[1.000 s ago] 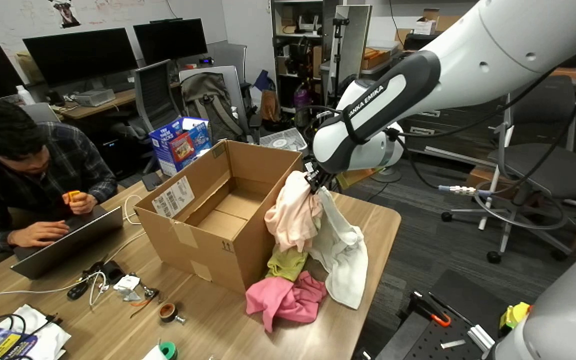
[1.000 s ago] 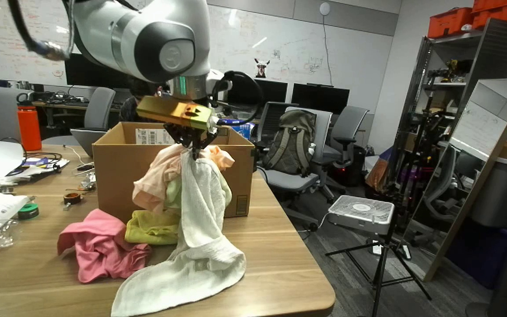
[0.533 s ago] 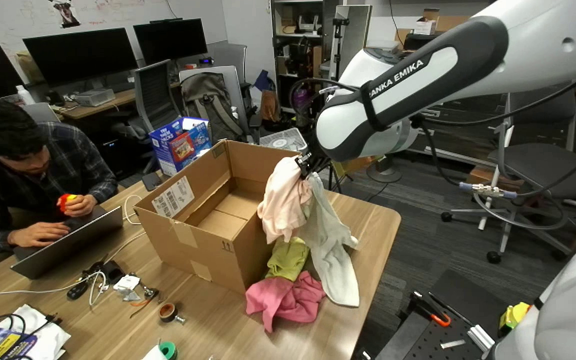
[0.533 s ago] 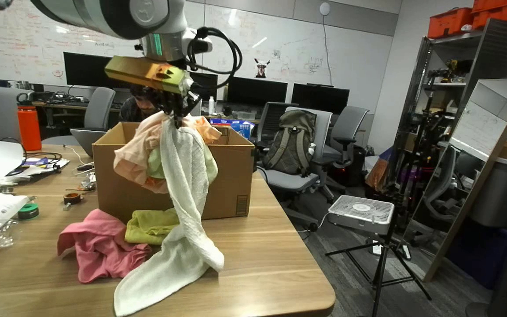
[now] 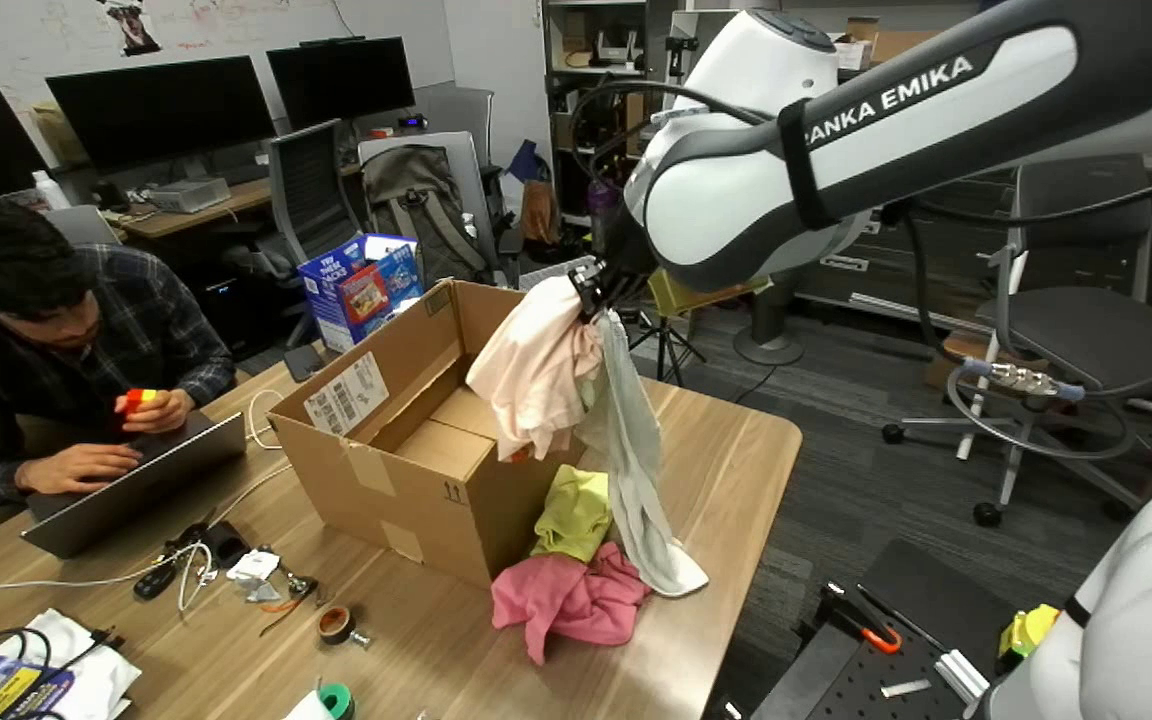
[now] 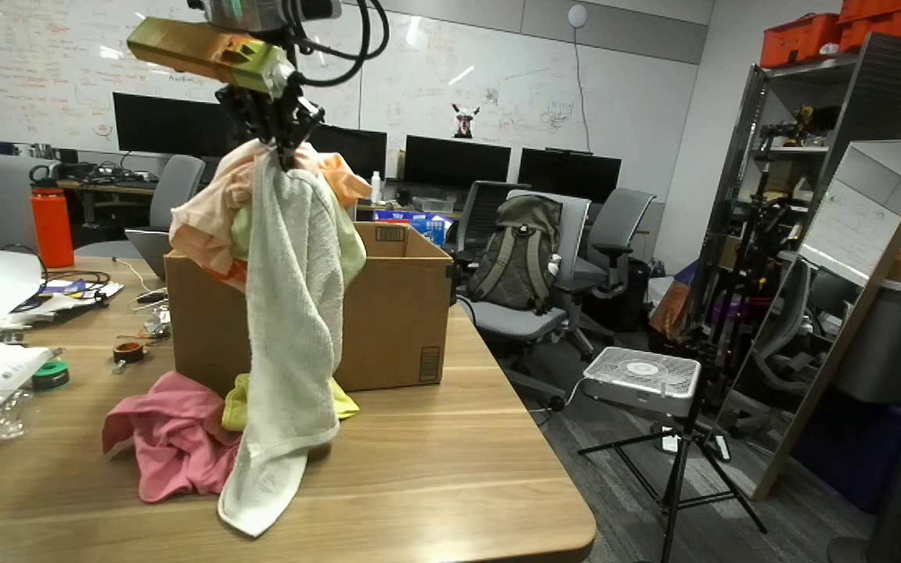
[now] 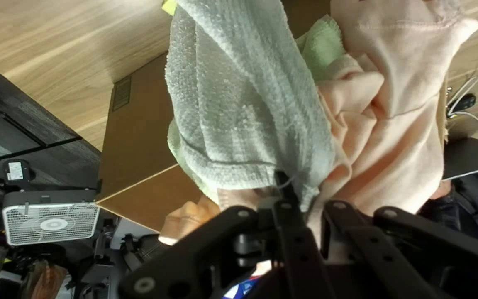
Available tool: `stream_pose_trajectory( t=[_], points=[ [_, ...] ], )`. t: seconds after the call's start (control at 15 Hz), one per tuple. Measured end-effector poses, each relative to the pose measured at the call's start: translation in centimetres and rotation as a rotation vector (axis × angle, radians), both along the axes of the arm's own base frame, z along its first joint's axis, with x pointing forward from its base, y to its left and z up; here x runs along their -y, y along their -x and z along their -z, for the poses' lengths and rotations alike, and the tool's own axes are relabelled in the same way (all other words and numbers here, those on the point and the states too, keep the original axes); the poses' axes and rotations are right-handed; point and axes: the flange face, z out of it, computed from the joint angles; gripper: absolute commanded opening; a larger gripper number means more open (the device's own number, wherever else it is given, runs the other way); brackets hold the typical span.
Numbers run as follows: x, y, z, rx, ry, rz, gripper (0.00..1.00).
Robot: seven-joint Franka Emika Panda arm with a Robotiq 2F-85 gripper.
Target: Put the clothes and towels in the box
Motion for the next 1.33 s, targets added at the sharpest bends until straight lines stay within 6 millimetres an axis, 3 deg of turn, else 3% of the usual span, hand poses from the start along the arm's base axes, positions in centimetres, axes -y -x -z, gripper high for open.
stream_pose_trajectory(
  t=[0.8,1.33],
  points=[
    [-7.7,2.4,-10.7,0.107,-0.144,0.073,0.03],
    [-10.9,1.8,-13.6,0.124,-0.260,0.185,0.03]
  ],
)
